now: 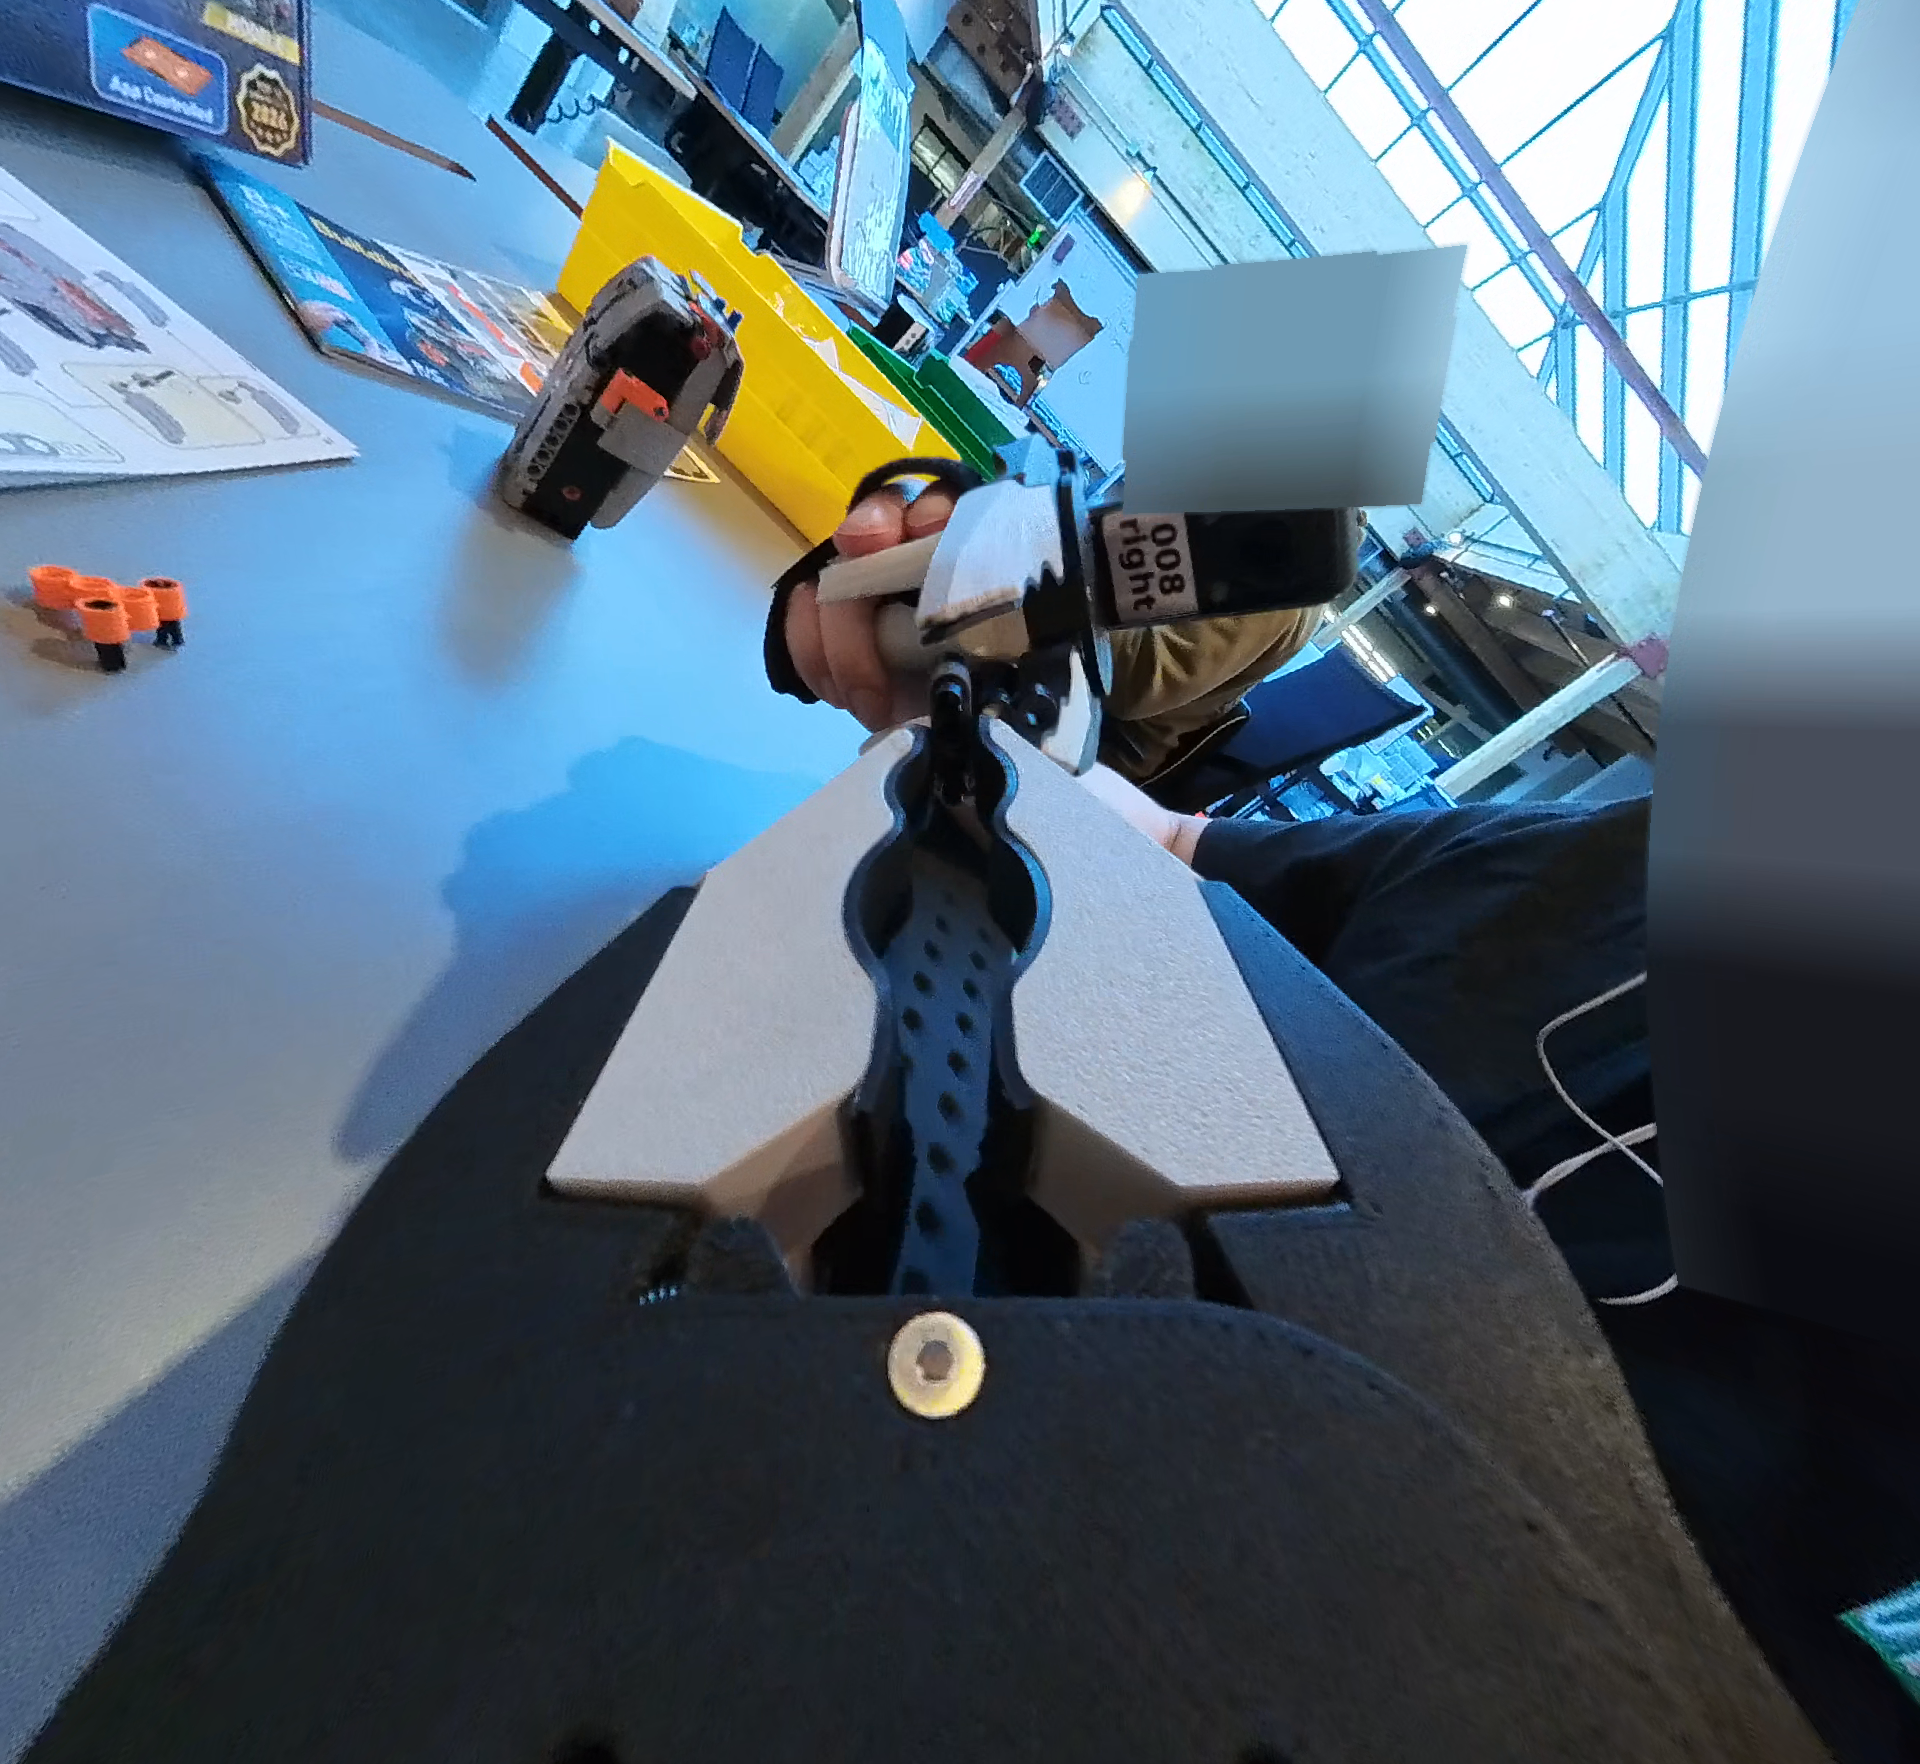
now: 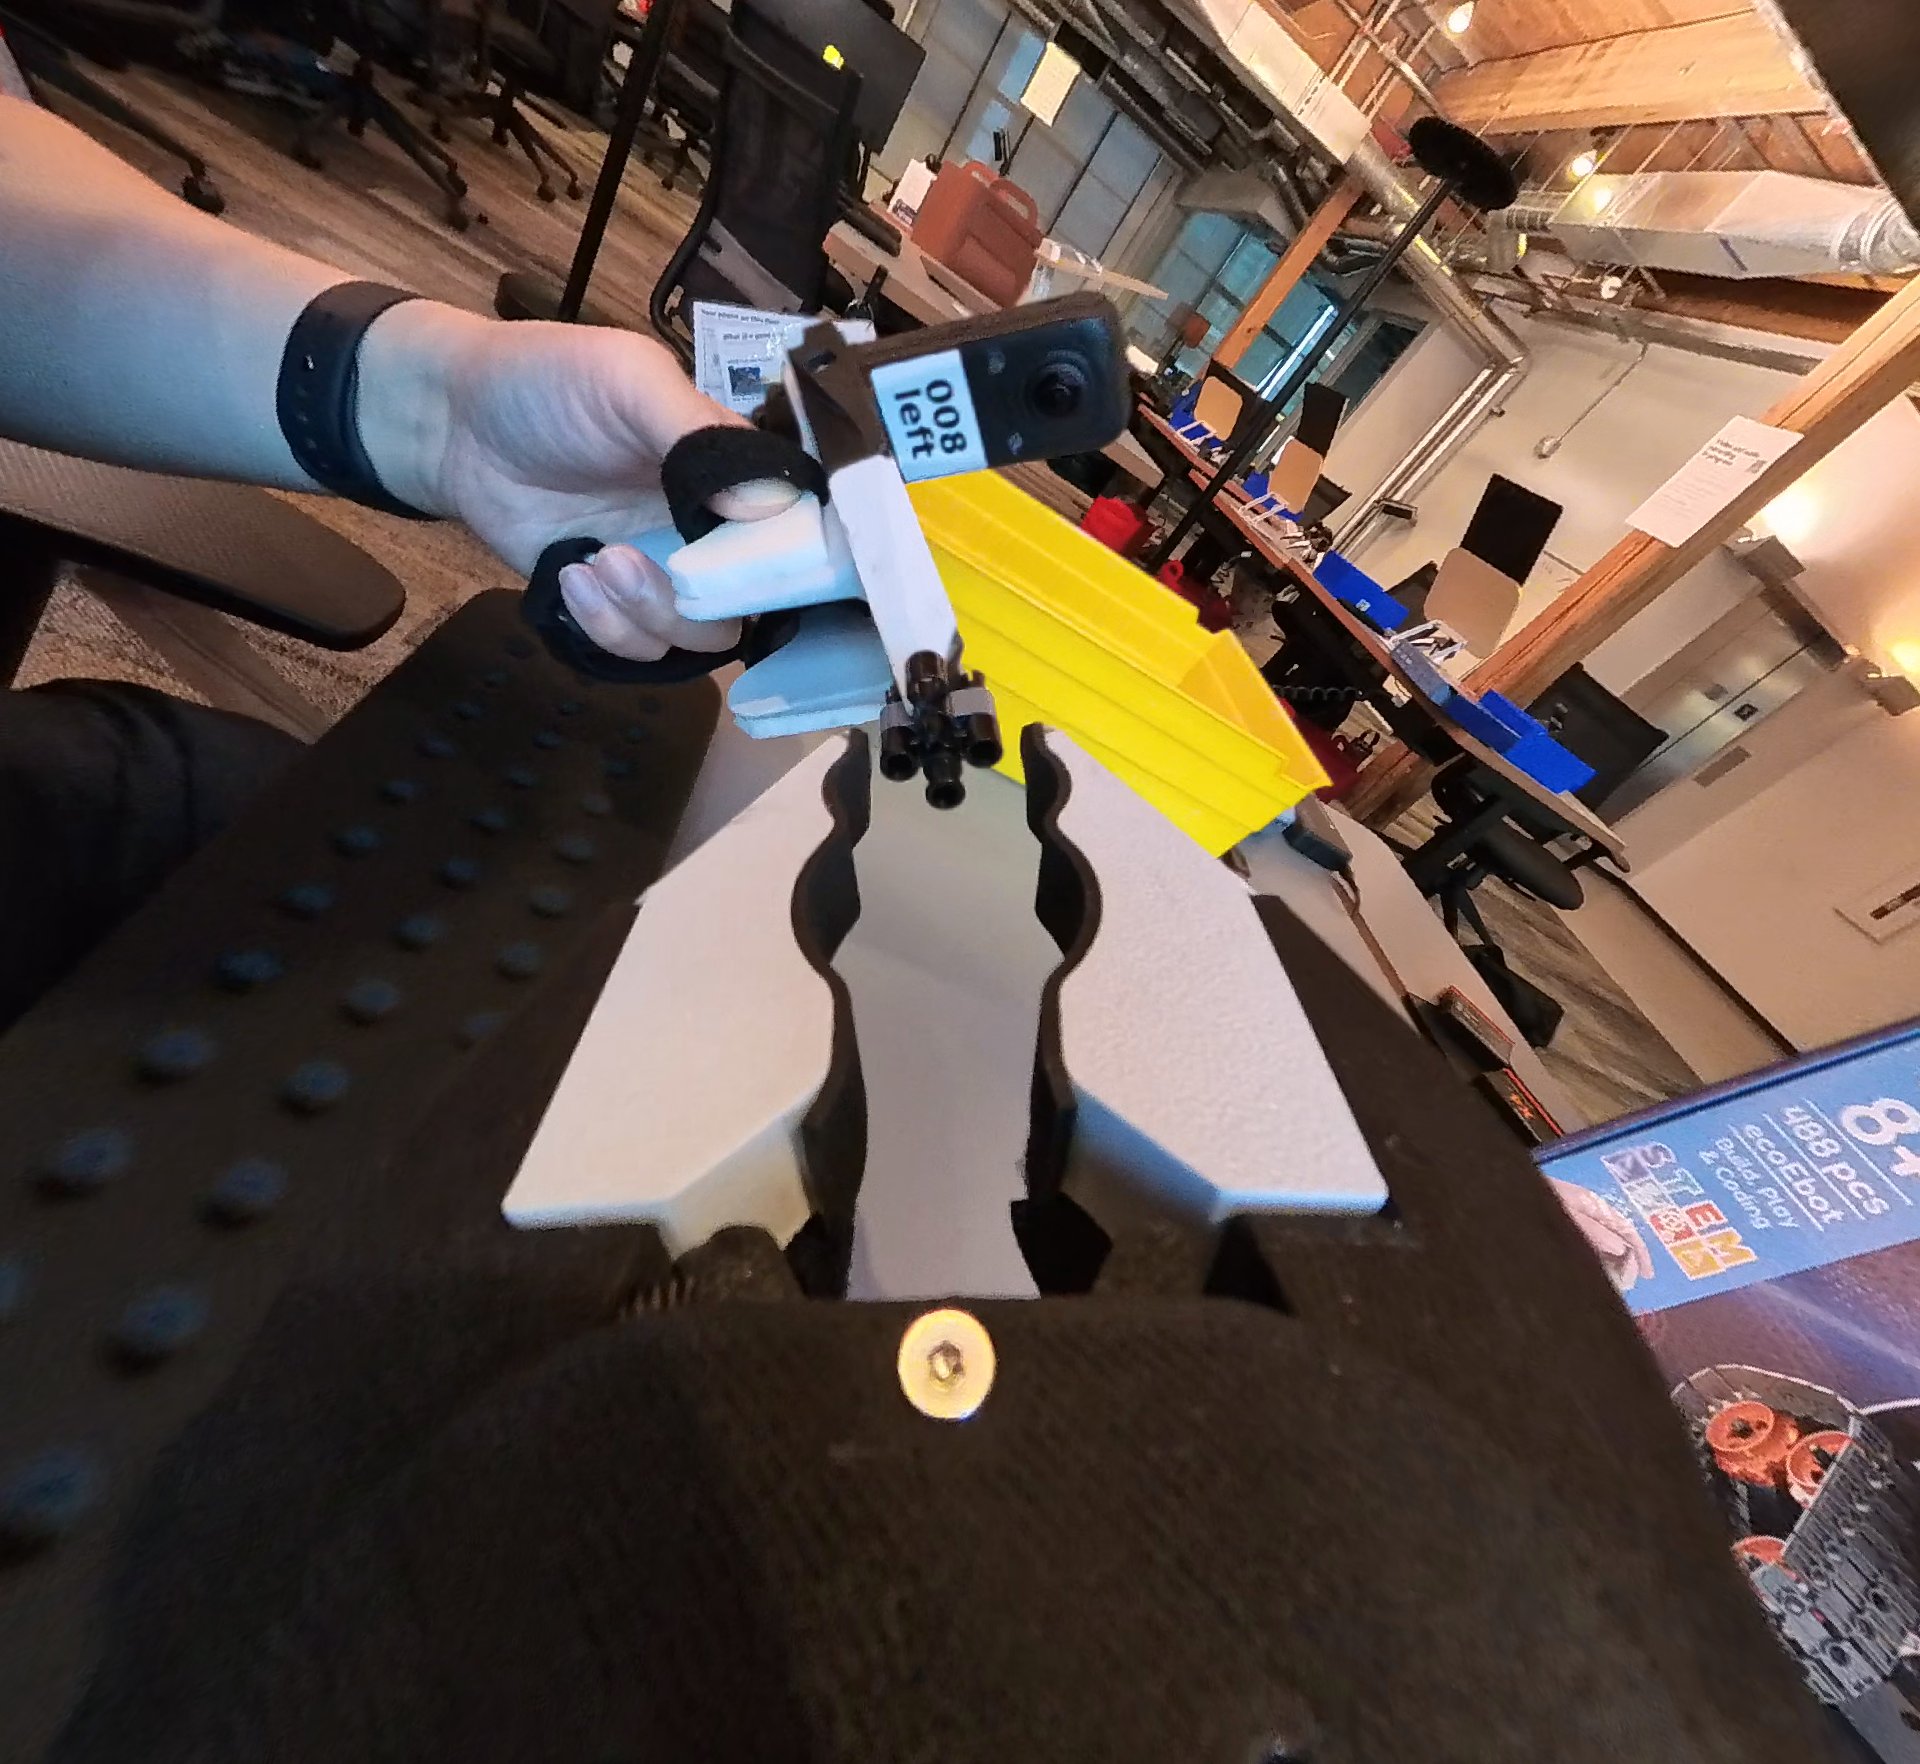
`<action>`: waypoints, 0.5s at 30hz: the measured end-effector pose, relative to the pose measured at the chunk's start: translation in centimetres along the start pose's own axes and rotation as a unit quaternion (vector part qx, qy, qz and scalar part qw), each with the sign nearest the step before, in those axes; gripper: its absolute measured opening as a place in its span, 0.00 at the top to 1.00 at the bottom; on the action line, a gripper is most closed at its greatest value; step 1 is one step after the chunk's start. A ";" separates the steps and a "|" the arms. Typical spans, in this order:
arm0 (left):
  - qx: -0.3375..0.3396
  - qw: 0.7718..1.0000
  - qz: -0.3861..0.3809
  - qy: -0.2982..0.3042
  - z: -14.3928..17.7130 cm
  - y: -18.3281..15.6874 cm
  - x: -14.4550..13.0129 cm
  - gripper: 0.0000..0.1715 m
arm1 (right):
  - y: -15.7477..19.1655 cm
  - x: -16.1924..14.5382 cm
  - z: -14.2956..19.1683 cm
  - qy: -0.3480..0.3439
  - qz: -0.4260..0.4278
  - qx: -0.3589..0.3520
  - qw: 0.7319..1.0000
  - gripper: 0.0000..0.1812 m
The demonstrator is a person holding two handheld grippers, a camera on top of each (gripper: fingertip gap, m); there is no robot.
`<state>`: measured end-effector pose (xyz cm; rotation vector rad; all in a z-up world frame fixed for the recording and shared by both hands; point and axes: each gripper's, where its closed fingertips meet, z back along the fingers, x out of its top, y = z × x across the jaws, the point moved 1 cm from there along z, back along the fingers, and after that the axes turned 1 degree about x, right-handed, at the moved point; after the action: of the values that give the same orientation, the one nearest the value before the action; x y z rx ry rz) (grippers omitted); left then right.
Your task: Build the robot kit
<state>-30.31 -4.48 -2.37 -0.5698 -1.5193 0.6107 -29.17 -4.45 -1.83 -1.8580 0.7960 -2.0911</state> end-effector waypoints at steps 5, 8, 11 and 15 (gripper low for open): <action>-0.005 1.000 0.017 0.006 -0.2 0.1 -0.3 0.98 | 0.4 -0.3 -0.2 0.012 -0.002 0.008 1.000 0.88; -0.011 0.999 0.036 0.012 -0.1 0.1 -0.3 0.98 | 0.5 -0.2 -0.2 0.010 -0.023 0.014 1.000 0.88; 0.007 0.999 0.035 0.027 -0.1 0.6 -0.7 0.98 | 0.7 -0.8 -0.3 0.024 -0.018 0.015 0.999 0.88; 0.010 0.999 0.035 0.023 -0.1 0.9 -0.6 0.98 | 0.6 -1.1 -0.4 0.030 -0.020 0.010 0.999 0.88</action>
<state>-30.24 -4.20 -3.40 -0.6201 -1.4533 0.6604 -29.50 -4.25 -3.10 -1.8241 0.7536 -2.1799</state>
